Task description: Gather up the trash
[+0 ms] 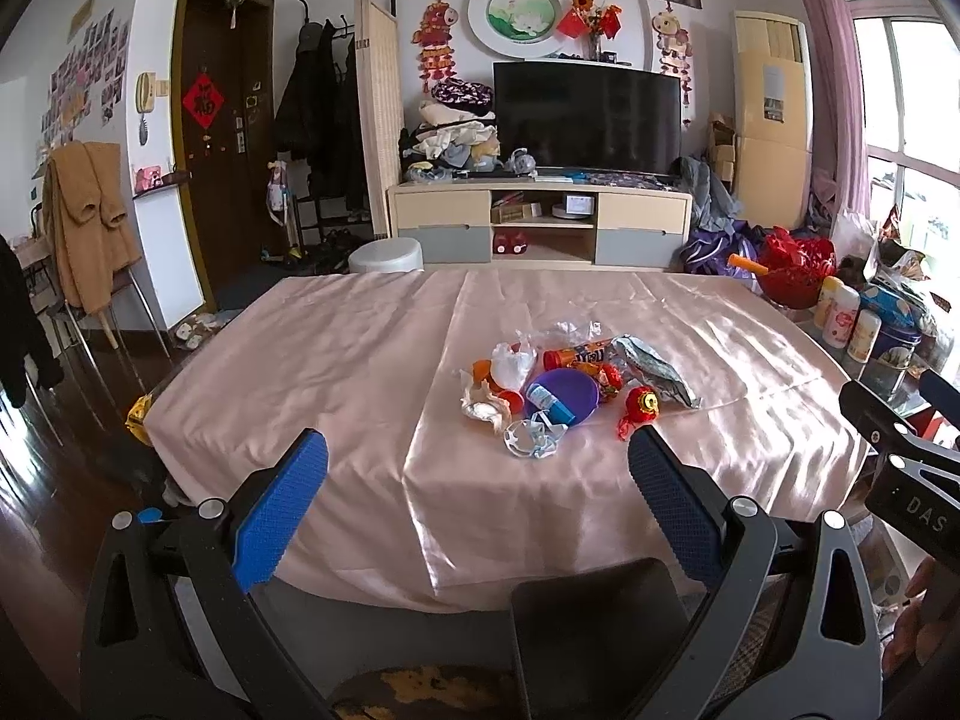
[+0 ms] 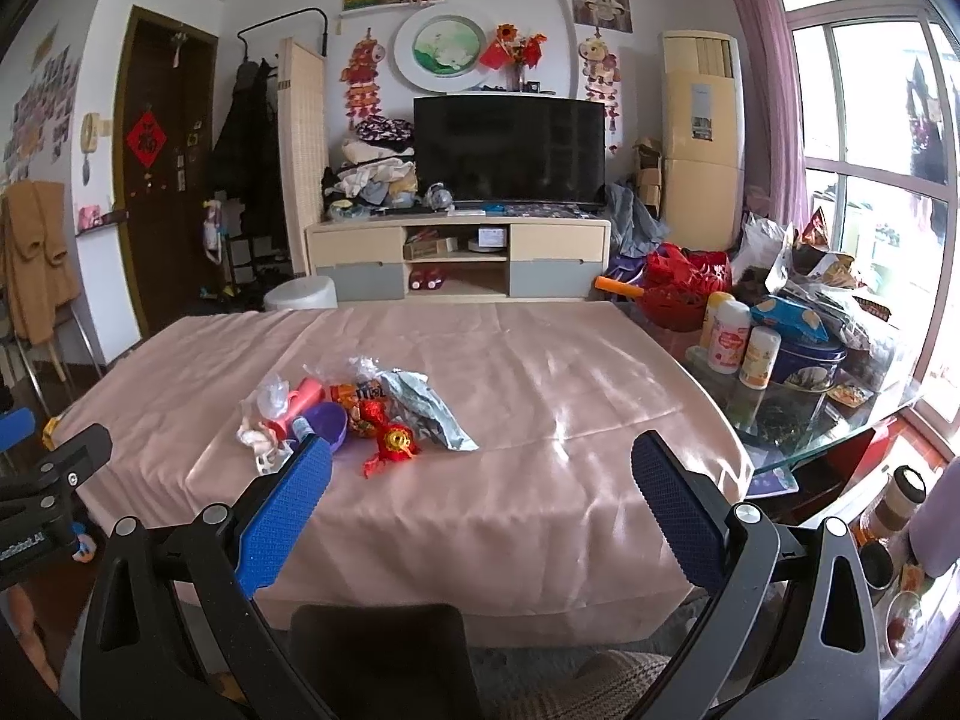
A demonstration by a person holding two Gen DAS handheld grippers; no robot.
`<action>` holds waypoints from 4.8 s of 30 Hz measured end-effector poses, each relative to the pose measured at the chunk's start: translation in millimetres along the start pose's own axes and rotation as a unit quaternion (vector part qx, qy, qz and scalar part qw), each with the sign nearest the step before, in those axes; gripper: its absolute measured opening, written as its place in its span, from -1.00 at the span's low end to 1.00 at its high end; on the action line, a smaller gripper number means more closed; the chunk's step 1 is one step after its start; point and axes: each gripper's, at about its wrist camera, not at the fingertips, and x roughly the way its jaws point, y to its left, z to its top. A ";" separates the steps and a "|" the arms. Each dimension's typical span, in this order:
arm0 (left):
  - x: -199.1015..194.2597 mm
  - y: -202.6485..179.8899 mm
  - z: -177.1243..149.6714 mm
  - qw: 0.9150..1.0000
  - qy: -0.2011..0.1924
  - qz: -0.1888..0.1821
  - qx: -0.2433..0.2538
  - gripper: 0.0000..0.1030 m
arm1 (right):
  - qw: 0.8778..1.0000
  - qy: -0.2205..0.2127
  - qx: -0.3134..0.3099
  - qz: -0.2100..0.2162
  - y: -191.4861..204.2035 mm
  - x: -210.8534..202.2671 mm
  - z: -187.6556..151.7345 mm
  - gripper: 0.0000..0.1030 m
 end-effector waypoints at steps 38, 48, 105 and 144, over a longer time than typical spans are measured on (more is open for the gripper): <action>-3.5 0.4 -2.6 1.000 -0.002 -0.007 -0.001 0.84 | 1.000 0.001 0.003 0.000 -1.9 -1.4 -5.0 0.94; 15.6 5.7 -6.5 1.000 0.021 -0.010 -0.001 0.84 | 1.000 0.018 0.013 0.021 -7.7 14.6 -10.2 0.94; 213.4 -14.8 -31.9 0.974 0.180 -0.132 0.035 -0.84 | 0.967 0.188 0.020 0.168 52.1 225.9 -28.9 -0.26; 148.8 -45.3 -184.8 0.935 0.310 -0.167 0.038 -0.59 | 0.941 0.309 0.006 0.139 25.1 143.9 -159.7 -0.21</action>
